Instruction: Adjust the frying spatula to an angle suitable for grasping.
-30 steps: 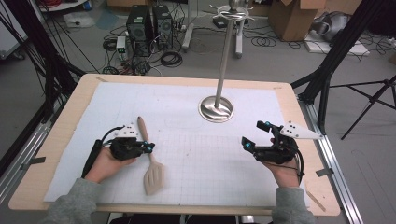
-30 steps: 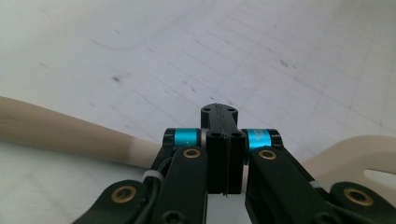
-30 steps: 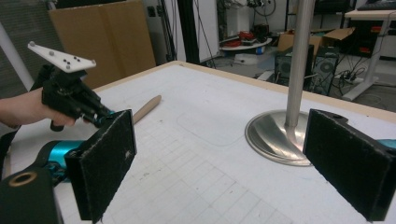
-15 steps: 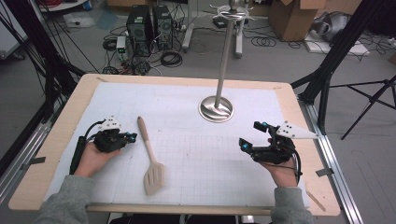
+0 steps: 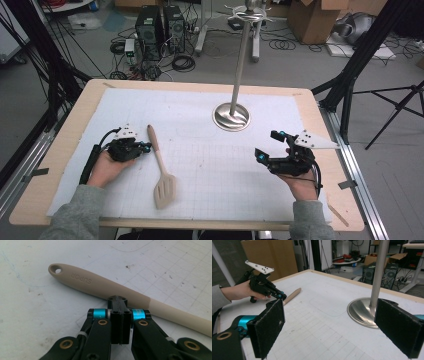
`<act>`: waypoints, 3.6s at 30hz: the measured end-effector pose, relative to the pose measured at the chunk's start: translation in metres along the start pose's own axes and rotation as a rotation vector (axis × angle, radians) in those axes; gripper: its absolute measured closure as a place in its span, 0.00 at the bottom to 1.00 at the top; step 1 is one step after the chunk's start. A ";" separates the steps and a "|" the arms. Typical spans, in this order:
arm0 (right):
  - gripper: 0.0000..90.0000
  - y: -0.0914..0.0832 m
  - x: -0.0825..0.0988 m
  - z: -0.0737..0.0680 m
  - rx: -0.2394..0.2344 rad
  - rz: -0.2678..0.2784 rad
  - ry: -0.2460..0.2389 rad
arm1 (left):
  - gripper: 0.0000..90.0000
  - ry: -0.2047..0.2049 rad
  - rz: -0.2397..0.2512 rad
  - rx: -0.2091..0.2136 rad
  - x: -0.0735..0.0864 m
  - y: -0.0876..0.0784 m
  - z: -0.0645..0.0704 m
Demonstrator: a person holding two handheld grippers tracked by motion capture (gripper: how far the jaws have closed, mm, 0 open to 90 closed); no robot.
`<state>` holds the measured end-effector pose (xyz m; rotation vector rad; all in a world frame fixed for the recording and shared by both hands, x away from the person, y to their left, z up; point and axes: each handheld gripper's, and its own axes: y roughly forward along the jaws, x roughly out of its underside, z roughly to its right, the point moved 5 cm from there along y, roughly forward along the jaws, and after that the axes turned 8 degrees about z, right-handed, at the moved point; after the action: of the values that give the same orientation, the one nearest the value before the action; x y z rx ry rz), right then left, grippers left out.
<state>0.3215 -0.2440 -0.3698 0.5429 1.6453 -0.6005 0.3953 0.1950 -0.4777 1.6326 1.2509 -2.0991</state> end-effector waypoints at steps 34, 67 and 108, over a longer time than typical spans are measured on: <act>0.09 0.002 0.006 0.003 0.014 -0.022 -0.007 | 1.00 0.001 0.077 0.007 -0.026 0.020 0.019; 0.09 -0.004 0.004 0.002 0.013 0.003 0.012 | 1.00 0.126 -0.098 0.215 -0.009 0.012 0.082; 0.09 0.000 0.010 0.001 0.024 -0.031 -0.014 | 1.00 -0.055 -0.021 0.019 -0.003 0.005 0.011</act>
<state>0.3204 -0.2443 -0.3798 0.5309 1.6375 -0.6465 0.3921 0.1831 -0.4769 1.5648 1.2400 -2.1598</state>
